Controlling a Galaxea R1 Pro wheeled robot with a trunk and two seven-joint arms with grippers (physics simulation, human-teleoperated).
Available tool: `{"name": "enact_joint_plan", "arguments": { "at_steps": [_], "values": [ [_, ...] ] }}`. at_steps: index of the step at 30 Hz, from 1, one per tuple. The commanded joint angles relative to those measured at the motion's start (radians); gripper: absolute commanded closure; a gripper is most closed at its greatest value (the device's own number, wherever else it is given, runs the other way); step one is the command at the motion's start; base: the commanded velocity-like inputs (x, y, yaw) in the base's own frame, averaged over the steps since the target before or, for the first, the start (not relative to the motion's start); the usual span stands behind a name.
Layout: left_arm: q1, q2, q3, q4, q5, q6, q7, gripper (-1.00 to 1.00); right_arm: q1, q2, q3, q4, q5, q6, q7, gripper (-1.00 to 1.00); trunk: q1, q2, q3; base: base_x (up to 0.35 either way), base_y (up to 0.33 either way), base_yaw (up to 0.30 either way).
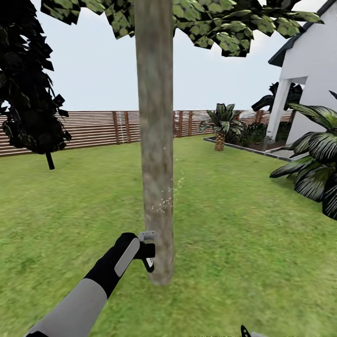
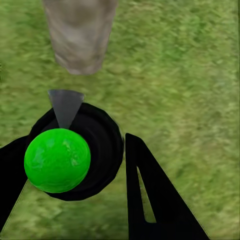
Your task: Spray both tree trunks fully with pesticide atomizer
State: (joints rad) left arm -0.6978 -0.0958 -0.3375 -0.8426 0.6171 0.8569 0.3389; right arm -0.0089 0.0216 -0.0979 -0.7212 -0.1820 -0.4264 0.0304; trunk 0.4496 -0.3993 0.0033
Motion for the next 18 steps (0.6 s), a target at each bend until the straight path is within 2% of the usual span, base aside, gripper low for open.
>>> {"name": "enact_joint_plan", "arguments": {
  "at_steps": [1, 14, 18],
  "values": [
    [0.000, 0.001, -0.002, -0.001, 0.010, 0.000, 0.009, 1.00, 0.000, 0.001, -0.002, 0.000, -0.004, -0.003, 0.003, 1.00, 0.000, -0.001, 0.000, 0.000, 0.334, -0.115],
    [0.000, 0.001, -0.004, -0.001, 0.010, -0.001, 0.009, 1.00, 0.000, 0.001, -0.002, 0.000, -0.004, -0.003, 0.003, 1.00, 0.000, -0.001, 0.000, 0.000, 0.334, -0.023],
    [0.000, 0.001, -0.004, -0.001, 0.010, -0.001, 0.009, 1.00, 0.000, 0.001, -0.002, 0.000, -0.005, -0.003, 0.003, 1.00, 0.000, -0.001, 0.000, 0.000, 0.334, -0.191]
  ]
}}
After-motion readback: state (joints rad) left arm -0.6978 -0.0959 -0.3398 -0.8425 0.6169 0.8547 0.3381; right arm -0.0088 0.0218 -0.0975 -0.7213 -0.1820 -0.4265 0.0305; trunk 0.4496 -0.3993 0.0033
